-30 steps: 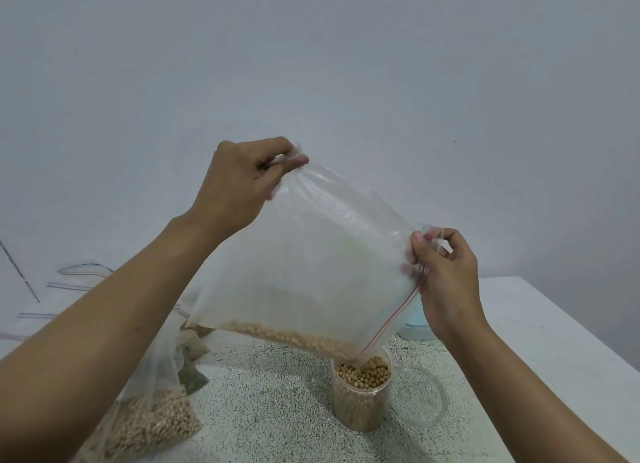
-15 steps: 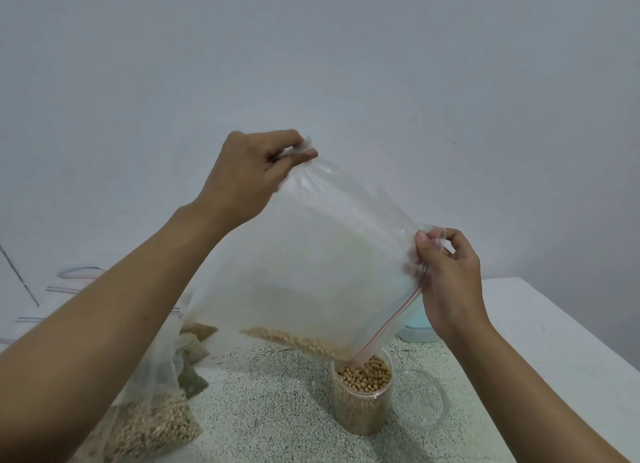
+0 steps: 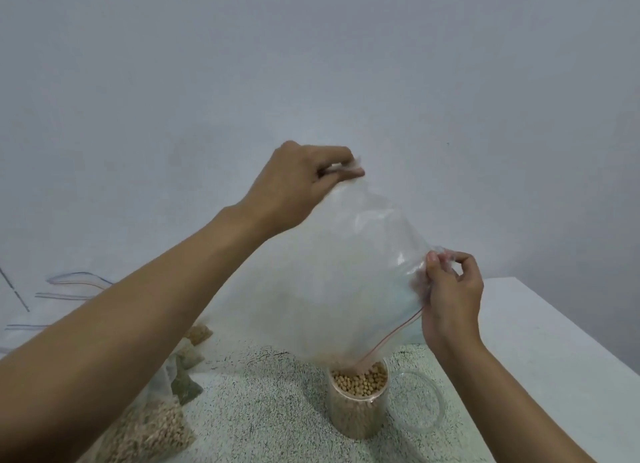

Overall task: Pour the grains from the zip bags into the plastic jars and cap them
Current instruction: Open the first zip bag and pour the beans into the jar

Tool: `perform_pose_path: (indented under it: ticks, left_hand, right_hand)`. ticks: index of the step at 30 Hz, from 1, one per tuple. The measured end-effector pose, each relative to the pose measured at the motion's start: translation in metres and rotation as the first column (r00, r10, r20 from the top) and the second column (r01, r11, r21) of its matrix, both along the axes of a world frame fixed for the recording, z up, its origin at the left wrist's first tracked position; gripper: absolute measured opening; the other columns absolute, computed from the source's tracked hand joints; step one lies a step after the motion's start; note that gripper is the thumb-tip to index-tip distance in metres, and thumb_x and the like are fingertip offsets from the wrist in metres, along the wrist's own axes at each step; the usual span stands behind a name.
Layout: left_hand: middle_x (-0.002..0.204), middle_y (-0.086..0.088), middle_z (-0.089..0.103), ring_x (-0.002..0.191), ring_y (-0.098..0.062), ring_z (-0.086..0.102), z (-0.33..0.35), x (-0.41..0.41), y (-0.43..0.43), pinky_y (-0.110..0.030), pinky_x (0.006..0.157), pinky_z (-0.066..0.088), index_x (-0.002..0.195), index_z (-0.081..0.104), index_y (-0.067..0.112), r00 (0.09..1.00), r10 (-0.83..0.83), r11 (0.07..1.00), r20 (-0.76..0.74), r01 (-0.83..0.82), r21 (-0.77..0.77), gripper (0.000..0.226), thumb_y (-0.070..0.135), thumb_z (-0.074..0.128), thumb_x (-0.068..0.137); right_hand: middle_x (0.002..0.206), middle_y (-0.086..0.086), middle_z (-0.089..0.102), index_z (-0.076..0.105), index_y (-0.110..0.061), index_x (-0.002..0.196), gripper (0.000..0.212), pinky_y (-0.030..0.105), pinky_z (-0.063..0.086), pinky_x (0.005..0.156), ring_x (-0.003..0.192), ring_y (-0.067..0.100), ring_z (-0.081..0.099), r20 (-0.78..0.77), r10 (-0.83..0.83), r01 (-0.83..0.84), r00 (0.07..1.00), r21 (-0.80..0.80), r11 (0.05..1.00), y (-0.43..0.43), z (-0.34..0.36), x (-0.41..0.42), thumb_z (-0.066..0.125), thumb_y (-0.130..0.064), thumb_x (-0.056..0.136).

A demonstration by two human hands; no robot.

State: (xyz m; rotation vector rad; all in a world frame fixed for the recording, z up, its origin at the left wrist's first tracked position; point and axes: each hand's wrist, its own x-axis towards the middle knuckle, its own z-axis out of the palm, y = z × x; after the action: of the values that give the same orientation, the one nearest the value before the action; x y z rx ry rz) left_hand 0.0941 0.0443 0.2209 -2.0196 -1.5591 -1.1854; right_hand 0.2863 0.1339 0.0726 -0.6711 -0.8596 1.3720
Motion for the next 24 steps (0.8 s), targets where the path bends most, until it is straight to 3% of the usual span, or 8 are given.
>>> perform_pose_path:
  ticks: [4,9,14,18,24]
  left_hand:
    - [0.053,-0.005,0.044,0.056,-0.028,0.039,0.014,0.003,0.004,-0.035,0.056,0.034,0.083,0.066,0.01,0.999,0.007,1.0,-0.043,-0.006,0.013,0.032,0.038,0.065,0.099]
    - [0.053,-0.004,0.045,0.053,-0.023,0.038,0.01,0.008,0.008,-0.034,0.057,0.035,0.082,0.067,0.013,1.0,-0.011,1.0,-0.026,0.011,0.005,0.031,0.042,0.065,0.096]
    - [0.054,-0.013,0.049,0.054,-0.029,0.043,0.014,0.007,0.006,-0.038,0.057,0.039,0.083,0.067,0.011,1.0,-0.004,0.999,0.009,0.005,-0.047,0.033,0.041,0.067,0.097]
    - [0.052,-0.007,0.057,0.053,-0.028,0.045,0.019,0.0,0.0,-0.032,0.056,0.036,0.086,0.067,0.003,0.994,0.012,0.996,0.106,-0.002,-0.095,0.039,0.041,0.068,0.097]
    - [0.074,-0.006,0.074,0.061,-0.019,0.058,0.011,-0.019,-0.019,-0.031,0.062,0.043,0.095,0.073,0.021,0.961,0.081,0.939,0.265,0.015,-0.343,0.043,0.062,0.063,0.09]
  right_hand:
    - [0.091,-0.007,0.067,0.048,-0.019,0.085,0.024,0.021,0.054,0.07,0.075,0.003,0.062,-0.009,-0.019,0.019,1.0,0.001,1.0,0.002,0.008,0.002,0.061,-0.006,0.1]
    - [0.086,-0.012,0.069,0.048,-0.019,0.086,0.022,0.023,0.054,0.071,0.074,0.002,0.063,0.007,-0.021,0.021,1.0,-0.014,1.0,0.0,0.007,0.006,0.06,-0.007,0.101]
    - [0.082,-0.014,0.071,0.048,-0.019,0.087,0.022,0.034,0.051,0.085,0.081,0.006,0.063,0.006,-0.012,0.013,1.0,-0.012,1.0,0.001,0.008,0.01,0.061,-0.008,0.101]
    - [0.083,-0.014,0.07,0.049,-0.019,0.087,0.021,0.032,0.05,0.088,0.084,0.004,0.064,-0.018,0.021,-0.021,1.0,-0.005,1.0,0.003,0.011,0.01,0.062,-0.008,0.1]
    - [0.072,-0.015,0.066,0.047,-0.018,0.088,0.022,0.021,0.052,0.061,0.066,0.005,0.058,-0.014,0.1,-0.1,0.995,0.01,0.995,0.002,0.006,0.001,0.06,-0.006,0.101]
